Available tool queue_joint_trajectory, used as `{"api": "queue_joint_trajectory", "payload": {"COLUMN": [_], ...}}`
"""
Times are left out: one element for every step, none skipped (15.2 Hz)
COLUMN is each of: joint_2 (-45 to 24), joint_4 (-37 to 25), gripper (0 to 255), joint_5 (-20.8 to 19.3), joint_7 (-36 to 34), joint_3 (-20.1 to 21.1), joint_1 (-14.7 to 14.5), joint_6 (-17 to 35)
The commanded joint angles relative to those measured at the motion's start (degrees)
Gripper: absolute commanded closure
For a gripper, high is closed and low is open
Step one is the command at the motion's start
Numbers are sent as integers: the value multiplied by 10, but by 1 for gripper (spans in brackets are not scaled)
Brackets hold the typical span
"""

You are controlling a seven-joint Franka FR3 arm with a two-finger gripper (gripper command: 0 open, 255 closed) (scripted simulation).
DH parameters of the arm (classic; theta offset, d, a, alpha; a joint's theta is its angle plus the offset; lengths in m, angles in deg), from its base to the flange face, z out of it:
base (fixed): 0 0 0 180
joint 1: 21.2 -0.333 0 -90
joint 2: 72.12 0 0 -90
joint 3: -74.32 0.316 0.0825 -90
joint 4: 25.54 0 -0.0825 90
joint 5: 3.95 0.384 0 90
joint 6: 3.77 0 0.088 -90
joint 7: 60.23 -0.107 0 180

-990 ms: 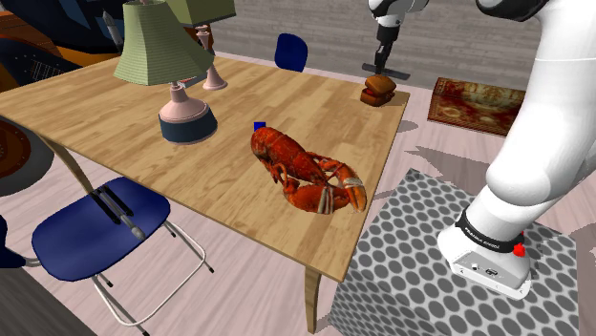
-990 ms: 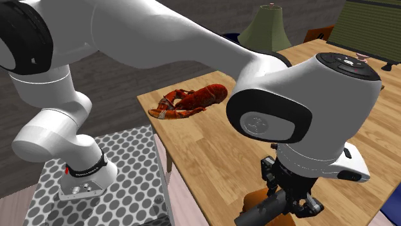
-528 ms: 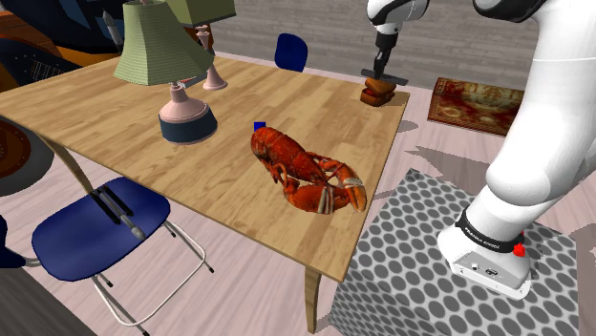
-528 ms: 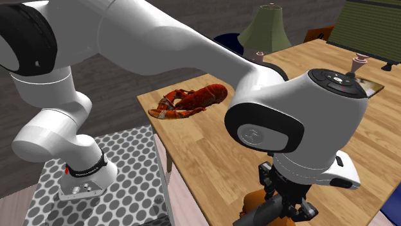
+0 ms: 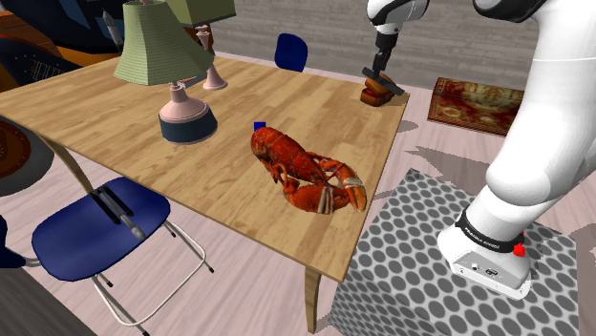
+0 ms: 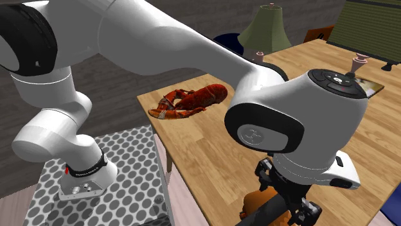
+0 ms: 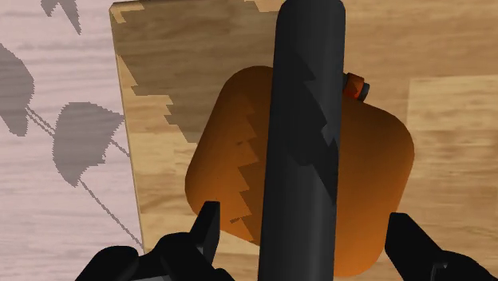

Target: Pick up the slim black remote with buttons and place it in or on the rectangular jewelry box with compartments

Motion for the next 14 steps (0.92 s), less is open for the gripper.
{"api": "queue_joint_trajectory", "payload": {"joint_2": [0, 0, 7, 13, 19, 23, 23, 23, 23, 23, 23, 23, 23, 23], "joint_4": [0, 0, -10, -20, -32, -42, -42, -42, -42, -42, -42, -42, -42, -42], "gripper": [0, 0, 0, 0, 0, 0, 0, 0, 0, 0, 0, 0, 0, 0], "joint_5": [0, 0, -2, -5, -7, -8, -8, -8, -8, -8, -8, -8, -8, -8], "joint_7": [0, 0, -2, -3, -4, -5, -5, -5, -5, -5, -5, -5, -5, -5], "joint_3": [0, 0, -1, -1, -2, -2, -2, -2, -2, -2, -2, -2, -2, -2], "joint_1": [0, 0, -1, -2, -3, -3, -3, -3, -3, -3, -3, -3, -3, -3], "joint_6": [0, 0, -16, -33, -50, -64, -64, -64, -64, -64, -64, -64, -64, -64]}}
